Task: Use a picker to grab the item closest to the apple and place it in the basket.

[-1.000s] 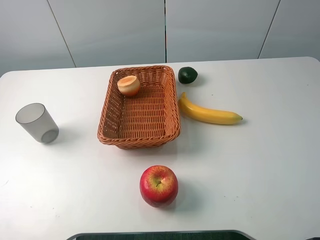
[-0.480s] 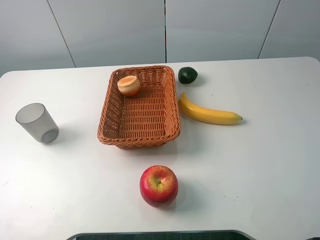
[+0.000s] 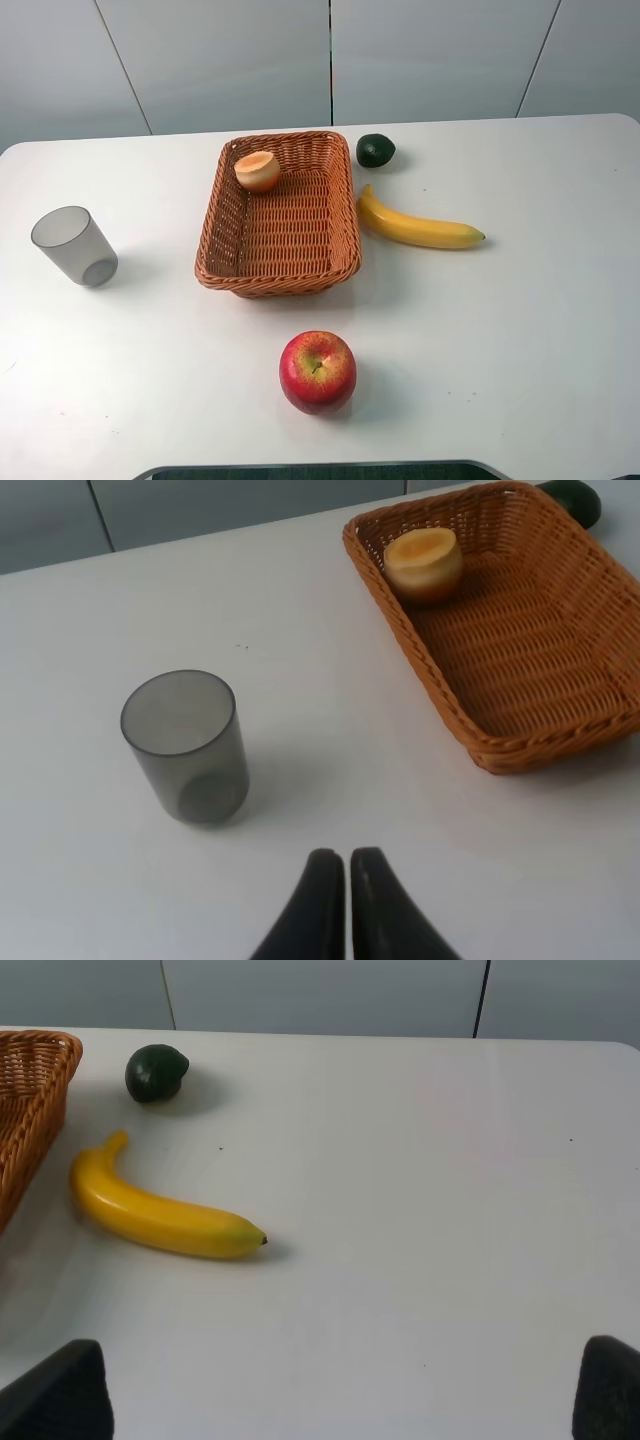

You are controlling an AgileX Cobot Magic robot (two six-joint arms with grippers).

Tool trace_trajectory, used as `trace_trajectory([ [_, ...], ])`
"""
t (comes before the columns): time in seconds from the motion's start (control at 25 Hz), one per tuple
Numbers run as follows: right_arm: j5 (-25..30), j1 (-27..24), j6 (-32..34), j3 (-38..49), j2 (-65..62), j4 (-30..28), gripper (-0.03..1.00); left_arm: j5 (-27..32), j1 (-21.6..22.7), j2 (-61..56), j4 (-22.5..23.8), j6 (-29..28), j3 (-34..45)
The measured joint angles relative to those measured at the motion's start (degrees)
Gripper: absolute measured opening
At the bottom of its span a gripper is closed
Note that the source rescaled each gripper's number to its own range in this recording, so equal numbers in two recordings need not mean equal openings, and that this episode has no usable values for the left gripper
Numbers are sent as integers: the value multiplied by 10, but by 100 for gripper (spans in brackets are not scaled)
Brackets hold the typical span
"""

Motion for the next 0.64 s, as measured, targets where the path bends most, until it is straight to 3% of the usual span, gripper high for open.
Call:
trace_trajectory([
  [0.64,0,0,5,0,0,0,100,0,0,0,0,0,0],
])
